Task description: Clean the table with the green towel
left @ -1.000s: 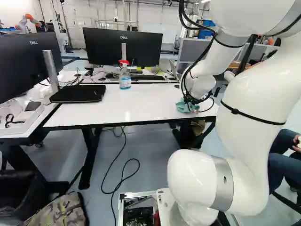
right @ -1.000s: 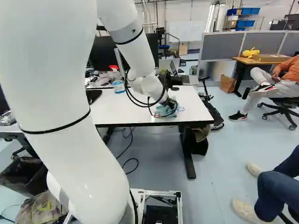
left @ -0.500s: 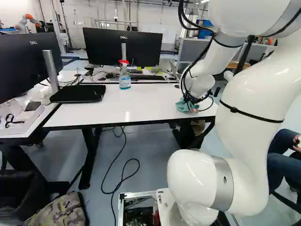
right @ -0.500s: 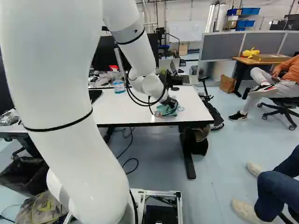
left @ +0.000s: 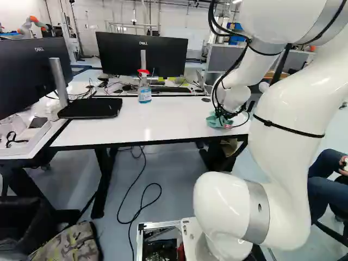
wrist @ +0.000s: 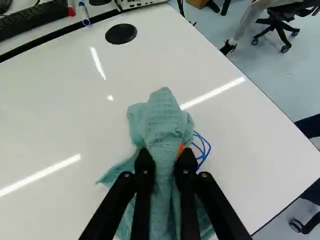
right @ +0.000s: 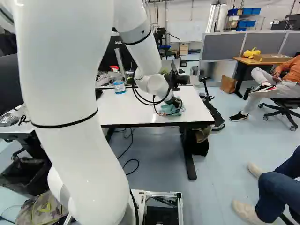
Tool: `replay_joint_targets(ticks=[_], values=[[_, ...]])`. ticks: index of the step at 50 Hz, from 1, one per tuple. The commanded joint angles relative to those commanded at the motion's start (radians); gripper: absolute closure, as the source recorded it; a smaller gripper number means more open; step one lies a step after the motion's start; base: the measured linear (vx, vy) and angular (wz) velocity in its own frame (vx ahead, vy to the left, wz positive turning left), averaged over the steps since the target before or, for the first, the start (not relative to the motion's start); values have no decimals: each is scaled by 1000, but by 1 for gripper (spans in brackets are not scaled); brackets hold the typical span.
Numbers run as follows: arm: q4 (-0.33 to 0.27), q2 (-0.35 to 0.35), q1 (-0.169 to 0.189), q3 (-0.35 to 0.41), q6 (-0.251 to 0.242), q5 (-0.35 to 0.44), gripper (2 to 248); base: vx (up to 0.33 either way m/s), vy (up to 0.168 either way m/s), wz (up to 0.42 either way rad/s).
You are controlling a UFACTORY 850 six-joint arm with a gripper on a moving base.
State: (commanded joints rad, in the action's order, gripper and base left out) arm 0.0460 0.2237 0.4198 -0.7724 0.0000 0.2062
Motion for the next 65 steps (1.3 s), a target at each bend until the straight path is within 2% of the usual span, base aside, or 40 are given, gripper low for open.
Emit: replay_joint_targets(ticks=[19, 35, 51, 65], values=[[0, 39, 55, -46, 0, 0, 193, 0, 0, 0], [0, -8, 82, 9, 0, 0, 193, 0, 0, 0], [0, -73, 61, 84, 0, 0, 193, 0, 0, 0], [0, -104, 20, 118, 0, 0, 193, 0, 0, 0]])
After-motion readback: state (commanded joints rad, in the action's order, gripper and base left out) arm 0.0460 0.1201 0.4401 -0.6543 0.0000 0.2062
